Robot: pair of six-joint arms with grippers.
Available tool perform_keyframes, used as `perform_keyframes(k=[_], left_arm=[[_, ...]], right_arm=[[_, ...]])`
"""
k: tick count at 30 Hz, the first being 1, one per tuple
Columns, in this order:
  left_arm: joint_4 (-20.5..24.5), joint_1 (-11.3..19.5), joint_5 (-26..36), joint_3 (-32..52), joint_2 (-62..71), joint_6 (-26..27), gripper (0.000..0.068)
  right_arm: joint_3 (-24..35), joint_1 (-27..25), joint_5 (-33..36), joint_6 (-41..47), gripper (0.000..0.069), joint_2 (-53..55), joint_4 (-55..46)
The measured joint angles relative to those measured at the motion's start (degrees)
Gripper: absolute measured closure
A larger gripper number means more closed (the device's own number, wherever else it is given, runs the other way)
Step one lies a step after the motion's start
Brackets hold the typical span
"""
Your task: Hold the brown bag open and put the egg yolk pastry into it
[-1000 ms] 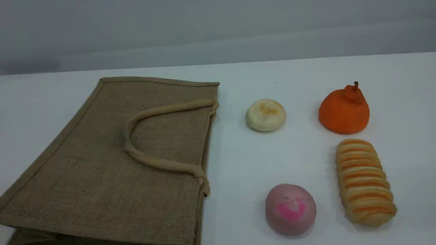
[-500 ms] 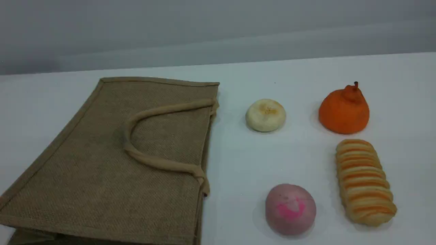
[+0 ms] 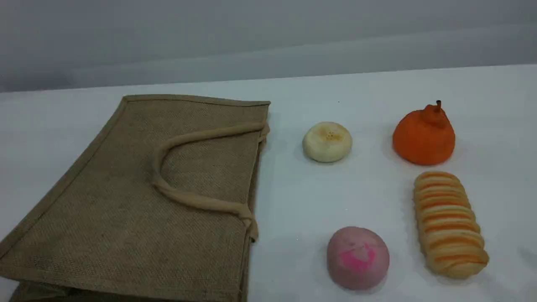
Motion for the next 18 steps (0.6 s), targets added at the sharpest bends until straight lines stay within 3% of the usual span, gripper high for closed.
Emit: perform_keyframes(k=[7, 18], left_arm=[[-0.6, 0.0, -4.13, -4.84, 16.68, 0.0, 0.0185], [-3.36, 0.0, -4.14, -15.51, 39.06, 0.48, 0.0185]], right_arm=[[0.0, 0.0, -4.93, -6.46, 0.0194, 9.96, 7.95], [-0.57, 0.0, -7.17, -20.32, 0.0194, 19.76, 23.0]])
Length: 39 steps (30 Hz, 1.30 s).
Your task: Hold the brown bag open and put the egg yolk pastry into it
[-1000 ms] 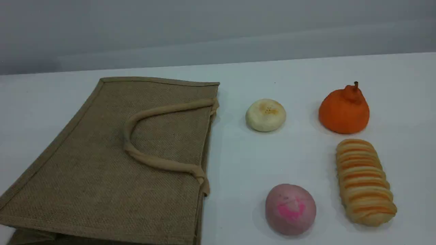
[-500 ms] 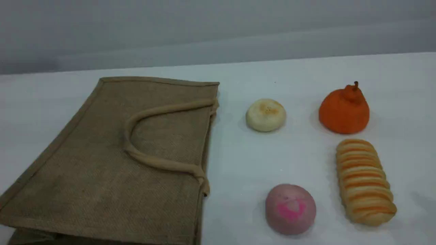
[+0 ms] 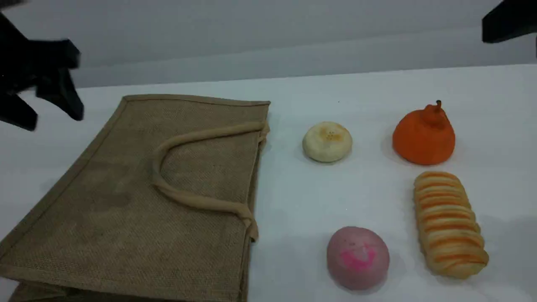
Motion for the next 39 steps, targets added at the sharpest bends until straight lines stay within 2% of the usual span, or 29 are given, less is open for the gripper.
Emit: perform_keyframes(k=[5, 10, 15, 21, 26, 30, 33, 39], left_arm=[[-3.07, -1.24, 0.17, -3.27, 6.11, 1.15, 0.0185], [-3.23, -4.27, -1.76, -6.05, 10.9, 1.63, 0.0185], [-3.33, -4.66, -2.41, -8.65, 16.38, 1.11, 0.0185], [-6.09, -4.71, -2.24, -11.91, 21.89, 1.11, 0.0185], [-6.22, -4.91, -2.14, -14.2, 23.89, 1.11, 0.0185], [-6.27, -6.38, -2.11, -15.54, 24.94, 1.11, 0.0185], [-5.66, -7.67, -2.11, -16.29, 26.17, 1.11, 0.0187], [-3.97, -8.04, -2.2, -16.46, 28.31, -0.3, 0.0209]], right_arm=[[-2.02, 0.0, 0.0, -4.71, 0.0194, 3.71, 4.84], [-3.17, 0.0, 0.06, -6.6, 0.0194, 6.62, 6.88], [-4.03, 0.0, 0.33, -7.16, 0.0194, 7.25, 7.14], [-4.03, 0.0, 0.32, -7.2, 0.0194, 7.25, 7.14], [-4.03, 0.0, 0.39, -7.28, 0.0194, 7.53, 7.14], [-4.03, 0.0, 0.39, -7.28, 0.0194, 7.81, 7.09], [-4.03, 0.0, 0.39, -7.28, 0.0194, 7.81, 7.09], [-4.03, 0.0, 0.39, -7.22, 0.0194, 7.81, 7.09]])
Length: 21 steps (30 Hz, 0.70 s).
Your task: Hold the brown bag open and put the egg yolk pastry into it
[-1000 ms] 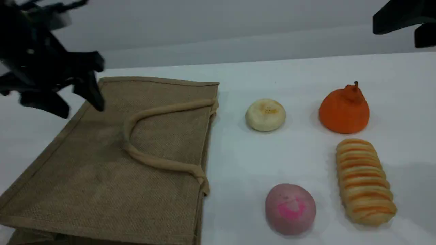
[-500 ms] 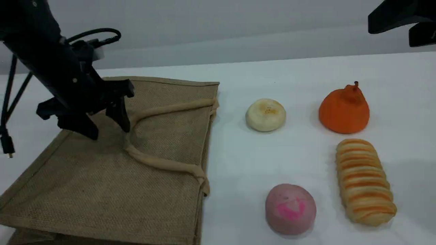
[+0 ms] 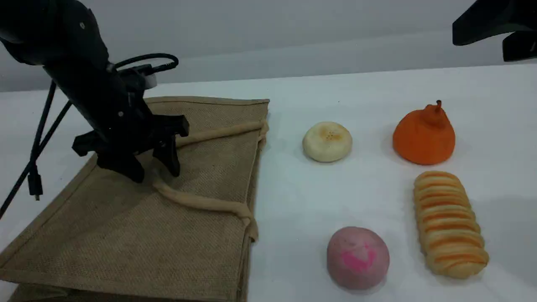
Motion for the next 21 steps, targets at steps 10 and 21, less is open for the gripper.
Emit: perform_keyframes(k=[10, 21], left_arm=[[-0.22, 0.0, -0.38, -0.72, 1.87, -1.22, 0.0304], [-0.77, 0.0, 1.49, -2.0, 0.64, -3.69, 0.0588]], right_arm=[[0.0, 0.0, -0.06, 0.0, 0.0194, 0.0, 0.0], [0.0, 0.0, -0.11, -0.01, 0.0194, 0.0, 0.28]])
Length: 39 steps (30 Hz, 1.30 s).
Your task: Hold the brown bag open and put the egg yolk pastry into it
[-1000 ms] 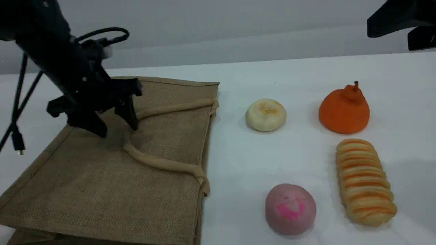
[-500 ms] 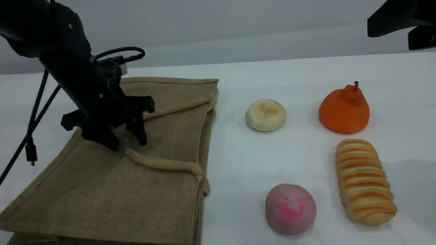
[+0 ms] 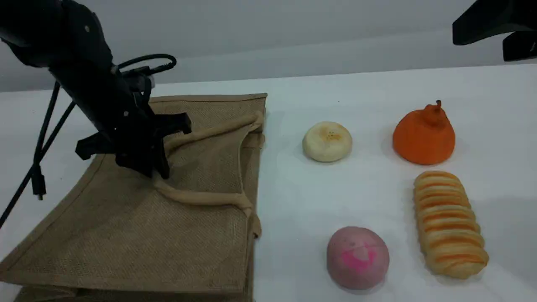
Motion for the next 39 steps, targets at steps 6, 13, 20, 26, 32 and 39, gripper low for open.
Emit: perform_keyframes(k=[6, 13, 20, 26, 32, 39], left_arm=[[0.18, 0.0, 7.45, -6.45, -6.5, 3.12, 0.0589], [0.24, 0.0, 20.46, -18.06, -15.5, 9.02, 0.0592], [-0.74, 0.0, 33.0, -30.17, -19.35, 14.74, 0.0593], [-1.49, 0.0, 41.56, -35.41, -19.29, 21.31, 0.0593], [-1.62, 0.0, 41.95, -35.35, -19.22, 22.34, 0.0593], [-5.7, 0.0, 41.85, -35.31, -19.26, 22.47, 0.0593]], right_arm=[[0.0, 0.0, 0.84, -2.78, 0.0194, 0.0, 3.14], [0.0, 0.04, 1.68, -10.73, 0.0194, 0.11, 11.54], [0.0, 0.04, 2.72, -23.6, 0.0194, 5.22, 25.08], [-1.85, 0.06, 2.87, -35.96, 0.0194, 12.26, 31.76], [-8.66, 0.06, 5.04, -36.95, 0.0194, 20.14, 31.65], [-17.44, 1.65, 6.97, -36.41, 0.0194, 30.05, 31.65]])
